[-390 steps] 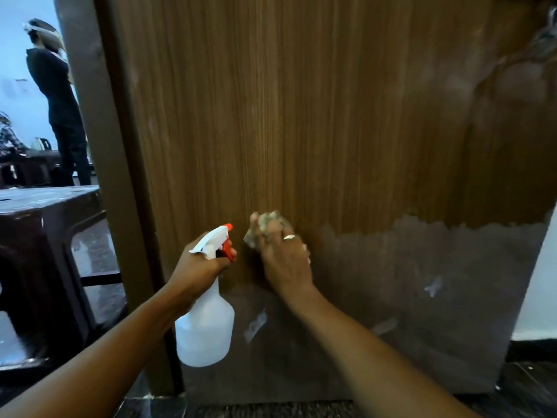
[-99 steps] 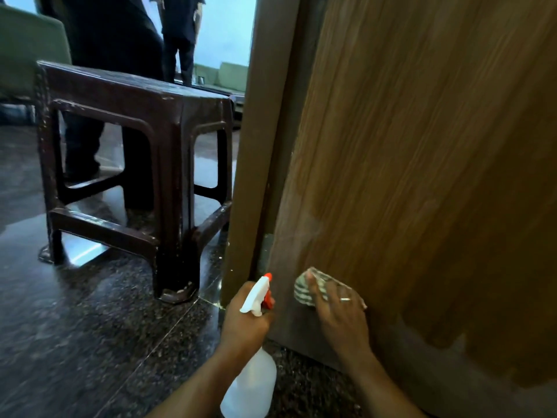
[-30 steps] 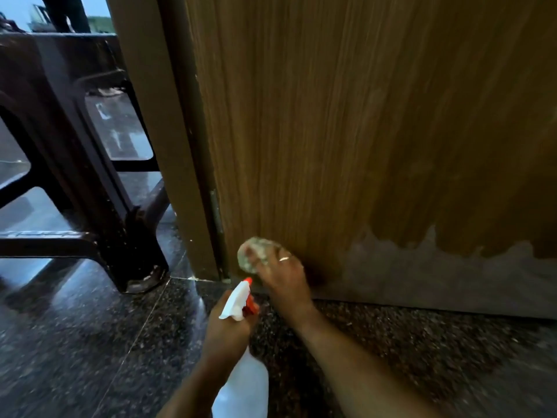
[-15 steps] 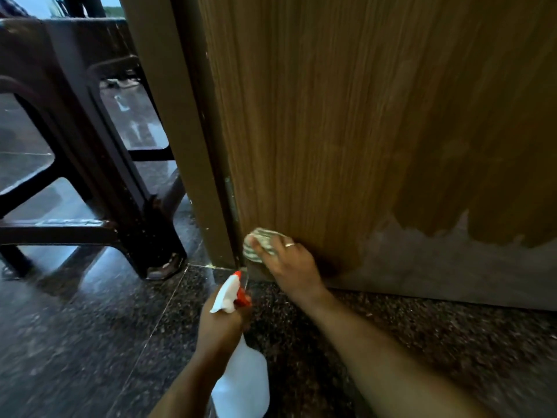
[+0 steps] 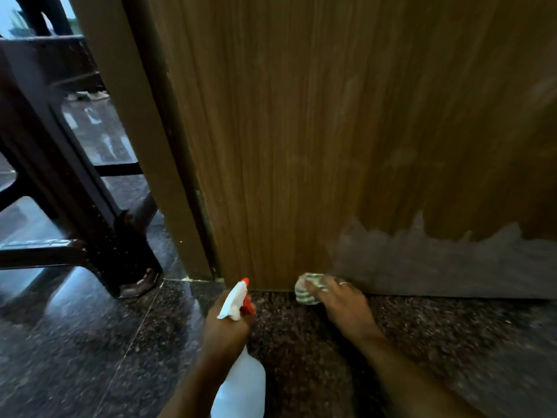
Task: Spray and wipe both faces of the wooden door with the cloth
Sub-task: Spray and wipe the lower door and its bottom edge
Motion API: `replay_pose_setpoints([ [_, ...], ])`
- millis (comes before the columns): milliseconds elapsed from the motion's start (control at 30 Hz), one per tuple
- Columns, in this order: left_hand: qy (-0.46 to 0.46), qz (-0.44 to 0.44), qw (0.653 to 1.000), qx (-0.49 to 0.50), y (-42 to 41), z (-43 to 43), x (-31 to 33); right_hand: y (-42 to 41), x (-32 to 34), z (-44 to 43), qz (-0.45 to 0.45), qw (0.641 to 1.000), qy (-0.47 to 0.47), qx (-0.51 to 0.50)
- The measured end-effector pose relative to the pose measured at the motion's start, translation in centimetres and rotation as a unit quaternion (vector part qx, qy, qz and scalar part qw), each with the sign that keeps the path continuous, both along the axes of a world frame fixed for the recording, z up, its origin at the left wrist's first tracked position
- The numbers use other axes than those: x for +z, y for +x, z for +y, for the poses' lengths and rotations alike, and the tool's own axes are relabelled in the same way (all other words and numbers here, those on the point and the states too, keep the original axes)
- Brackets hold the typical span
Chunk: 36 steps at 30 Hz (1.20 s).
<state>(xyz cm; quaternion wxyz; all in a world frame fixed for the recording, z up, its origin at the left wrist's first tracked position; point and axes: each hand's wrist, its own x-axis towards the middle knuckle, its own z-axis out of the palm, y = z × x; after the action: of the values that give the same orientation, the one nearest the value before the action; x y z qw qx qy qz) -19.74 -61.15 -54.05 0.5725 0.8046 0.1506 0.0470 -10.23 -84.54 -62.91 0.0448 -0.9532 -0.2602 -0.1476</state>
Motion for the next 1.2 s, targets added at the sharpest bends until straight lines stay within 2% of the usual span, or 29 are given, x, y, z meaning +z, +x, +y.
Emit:
replay_pose_setpoints([
  [67,-0.008,-0.011,1.000,-0.021,0.5,-1.7,0.4,0.1,2.5,-1.2,-0.051,0.993,0.092,-0.057],
  [133,-0.024,-0.020,0.999,-0.043,0.9,-3.1,0.7,1.4,5.2,0.2,-0.141,0.971,0.180,-0.070],
  [200,-0.048,-0.027,0.997,-0.052,1.2,-4.1,1.0,2.9,7.5,2.7,-0.214,0.951,0.215,-0.058],
  [267,-0.062,-0.035,0.996,-0.050,1.3,-4.6,1.3,3.9,7.6,4.2,-0.243,0.952,0.188,-0.010],
  [367,-0.062,-0.033,0.997,-0.033,1.2,-4.5,1.4,3.2,2.6,2.8,-0.169,0.977,0.004,0.133],
  [433,-0.054,-0.037,0.997,-0.042,1.2,-4.4,1.3,2.2,-1.1,-0.3,-0.096,0.984,-0.070,0.136],
  [500,-0.043,-0.036,0.997,-0.056,1.4,-4.6,1.1,1.6,-2.5,-4.3,-0.063,0.993,-0.067,0.079],
  [567,-0.042,-0.023,0.997,-0.057,1.5,-5.0,0.6,1.5,-1.7,-7.9,-0.080,0.995,-0.034,0.038],
  [633,-0.048,-0.014,0.997,-0.059,1.6,-5.9,0.6,1.4,1.4,-9.0,-0.140,0.990,0.020,-0.012],
  [700,-0.049,-0.015,0.996,-0.069,1.9,-7.1,0.6,2.2,5.6,-7.6,-0.203,0.971,0.116,-0.056],
  [800,-0.050,-0.021,0.995,-0.083,2.3,-9.2,0.7,3.6,10.2,-3.6,-0.270,0.944,0.186,-0.048],
  [867,-0.055,-0.023,0.994,-0.089,2.4,-10.1,0.9,4.3,9.2,-2.9,-0.275,0.953,0.128,-0.008],
  [967,-0.052,-0.028,0.995,-0.080,2.4,-10.4,1.2,3.2,2.4,-5.0,-0.137,0.984,-0.029,0.112],
  [1033,-0.055,-0.034,0.995,-0.075,2.2,-10.5,1.5,1.9,-1.0,-7.7,-0.070,0.987,-0.101,0.109],
  [1100,-0.053,-0.036,0.995,-0.078,2.3,-10.6,1.7,1.7,-1.6,-10.4,-0.048,0.991,-0.096,0.084],
  [1200,-0.059,-0.021,0.996,-0.067,2.1,-10.9,1.6,1.9,-0.2,-14.0,-0.089,0.992,-0.058,0.067],
])
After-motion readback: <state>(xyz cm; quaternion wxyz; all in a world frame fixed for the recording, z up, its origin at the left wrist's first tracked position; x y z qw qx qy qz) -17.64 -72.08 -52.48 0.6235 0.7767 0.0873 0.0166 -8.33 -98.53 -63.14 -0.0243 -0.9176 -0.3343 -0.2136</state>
